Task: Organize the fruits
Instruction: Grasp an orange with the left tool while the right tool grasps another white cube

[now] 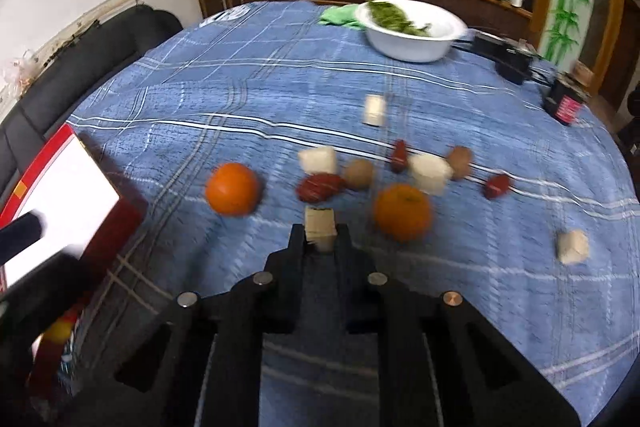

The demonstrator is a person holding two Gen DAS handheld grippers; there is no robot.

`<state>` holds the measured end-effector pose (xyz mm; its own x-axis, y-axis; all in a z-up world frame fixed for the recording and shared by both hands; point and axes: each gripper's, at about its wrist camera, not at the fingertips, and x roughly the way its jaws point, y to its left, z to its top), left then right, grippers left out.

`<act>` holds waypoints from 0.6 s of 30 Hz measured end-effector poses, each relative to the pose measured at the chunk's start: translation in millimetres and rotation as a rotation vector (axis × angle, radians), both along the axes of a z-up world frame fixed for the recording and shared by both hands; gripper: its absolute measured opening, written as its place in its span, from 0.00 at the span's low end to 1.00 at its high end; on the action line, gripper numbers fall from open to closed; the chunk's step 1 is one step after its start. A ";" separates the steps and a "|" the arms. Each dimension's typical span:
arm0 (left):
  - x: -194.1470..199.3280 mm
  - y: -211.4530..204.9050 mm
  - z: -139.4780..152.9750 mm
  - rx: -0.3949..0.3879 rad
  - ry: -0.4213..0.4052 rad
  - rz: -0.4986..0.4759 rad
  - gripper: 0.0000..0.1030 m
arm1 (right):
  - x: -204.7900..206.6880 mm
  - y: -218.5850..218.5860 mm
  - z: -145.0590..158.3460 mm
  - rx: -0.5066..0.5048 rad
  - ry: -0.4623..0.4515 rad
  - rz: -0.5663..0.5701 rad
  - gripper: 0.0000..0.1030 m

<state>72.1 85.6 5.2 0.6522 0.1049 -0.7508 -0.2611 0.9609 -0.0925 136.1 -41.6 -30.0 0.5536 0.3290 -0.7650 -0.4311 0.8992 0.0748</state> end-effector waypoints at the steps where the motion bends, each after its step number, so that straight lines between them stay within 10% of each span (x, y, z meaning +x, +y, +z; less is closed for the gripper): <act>1: 8.6 -5.0 -3.4 0.006 0.005 -0.002 0.81 | -2.0 -9.6 2.6 0.011 -0.003 -0.014 0.15; 8: 56.6 -20.2 -33.9 0.029 0.078 -0.005 0.73 | -12.5 -54.8 8.6 0.096 -0.017 -0.080 0.15; 11: 65.6 -20.1 -44.6 0.045 0.120 -0.010 0.32 | -9.8 -57.2 7.7 0.122 -0.017 -0.077 0.15; 18: 45.4 -19.1 -40.6 0.059 0.127 -0.019 0.28 | -10.7 -59.0 8.5 0.133 -0.017 -0.059 0.15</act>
